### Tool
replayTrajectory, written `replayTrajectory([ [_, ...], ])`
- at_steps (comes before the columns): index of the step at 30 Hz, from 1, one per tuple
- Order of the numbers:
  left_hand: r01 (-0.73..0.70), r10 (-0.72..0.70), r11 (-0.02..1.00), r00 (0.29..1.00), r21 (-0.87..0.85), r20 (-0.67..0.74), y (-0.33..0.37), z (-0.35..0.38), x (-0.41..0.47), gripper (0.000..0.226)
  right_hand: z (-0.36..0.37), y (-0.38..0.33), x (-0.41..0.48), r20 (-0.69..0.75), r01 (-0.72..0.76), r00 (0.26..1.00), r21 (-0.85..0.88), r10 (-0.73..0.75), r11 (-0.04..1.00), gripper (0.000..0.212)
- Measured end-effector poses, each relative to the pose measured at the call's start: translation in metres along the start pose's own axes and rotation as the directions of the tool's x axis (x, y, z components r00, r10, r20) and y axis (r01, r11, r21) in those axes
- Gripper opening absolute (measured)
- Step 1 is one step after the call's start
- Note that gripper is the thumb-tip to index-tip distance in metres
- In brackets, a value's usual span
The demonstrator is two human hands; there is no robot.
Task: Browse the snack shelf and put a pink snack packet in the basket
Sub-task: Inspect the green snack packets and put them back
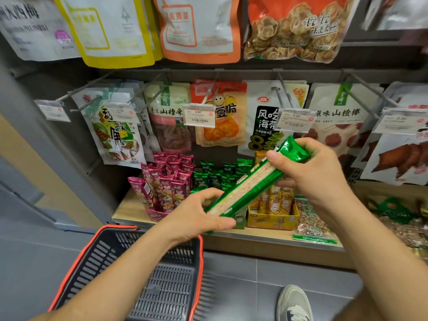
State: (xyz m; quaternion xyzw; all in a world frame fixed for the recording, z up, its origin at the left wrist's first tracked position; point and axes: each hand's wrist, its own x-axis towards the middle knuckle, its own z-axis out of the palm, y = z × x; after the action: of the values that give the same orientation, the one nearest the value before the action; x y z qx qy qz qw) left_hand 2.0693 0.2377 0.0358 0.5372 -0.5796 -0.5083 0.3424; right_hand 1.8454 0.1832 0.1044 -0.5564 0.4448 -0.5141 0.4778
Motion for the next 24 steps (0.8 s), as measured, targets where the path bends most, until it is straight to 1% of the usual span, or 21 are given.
replayTrajectory([
  [2,-0.022,0.017,0.995,0.998,-0.094,-0.058,-0.002,-0.004,0.001,0.053,-0.002,0.002,0.002,-0.085,0.004,0.996,-0.104,-0.013,0.995,0.043],
  [3,-0.020,0.010,0.991,0.997,-0.134,-0.081,-0.003,-0.006,0.002,0.048,-0.003,0.003,0.002,-0.104,0.027,0.993,-0.178,-0.046,0.984,0.041],
  [4,-0.020,0.003,0.980,0.996,-0.199,-0.087,-0.004,-0.009,0.002,0.042,-0.004,0.002,0.002,-0.087,0.062,0.993,-0.241,-0.085,0.968,0.039],
  [6,-0.016,-0.002,0.929,0.999,-0.370,-0.047,-0.005,-0.014,0.002,0.032,-0.004,-0.001,0.000,0.028,0.136,0.991,-0.298,-0.133,0.945,0.037],
  [7,-0.007,-0.005,0.905,1.000,-0.426,-0.028,-0.005,-0.016,0.002,0.027,-0.004,-0.003,-0.002,0.097,0.154,0.987,-0.283,-0.132,0.947,0.037],
  [10,0.023,-0.045,0.865,0.998,-0.501,-0.033,-0.006,-0.023,0.005,0.026,-0.004,-0.007,-0.002,0.259,0.153,0.961,-0.200,-0.098,0.968,0.028],
  [12,0.009,-0.053,0.847,0.996,-0.531,-0.067,-0.007,-0.026,0.008,0.021,-0.004,-0.009,-0.002,0.295,0.189,0.948,-0.224,-0.118,0.956,0.025],
  [13,-0.008,-0.049,0.843,0.995,-0.538,-0.091,-0.008,-0.028,0.010,0.021,-0.003,-0.009,-0.002,0.288,0.210,0.948,-0.241,-0.137,0.948,0.025],
  [14,-0.025,-0.042,0.842,0.993,-0.540,-0.112,-0.008,-0.030,0.011,0.026,-0.003,-0.009,-0.002,0.264,0.221,0.952,-0.250,-0.153,0.943,0.026],
  [17,-0.058,-0.020,0.875,0.988,-0.481,-0.156,-0.010,-0.038,0.013,0.046,-0.007,-0.009,0.001,0.161,0.190,0.975,-0.235,-0.154,0.953,0.025],
  [19,-0.053,-0.022,0.933,0.979,-0.356,-0.203,-0.010,-0.043,0.015,0.047,-0.008,-0.009,0.002,0.130,0.163,0.982,-0.222,-0.137,0.961,0.025],
  [22,-0.002,-0.028,0.991,0.973,-0.130,-0.228,-0.011,-0.043,0.020,0.045,-0.006,-0.011,-0.003,0.149,0.169,0.979,-0.230,-0.137,0.958,0.032],
  [24,0.006,-0.007,1.000,0.966,-0.003,-0.258,-0.013,-0.044,0.025,0.046,-0.007,-0.015,-0.006,0.215,0.178,0.969,-0.249,-0.125,0.952,0.038],
])
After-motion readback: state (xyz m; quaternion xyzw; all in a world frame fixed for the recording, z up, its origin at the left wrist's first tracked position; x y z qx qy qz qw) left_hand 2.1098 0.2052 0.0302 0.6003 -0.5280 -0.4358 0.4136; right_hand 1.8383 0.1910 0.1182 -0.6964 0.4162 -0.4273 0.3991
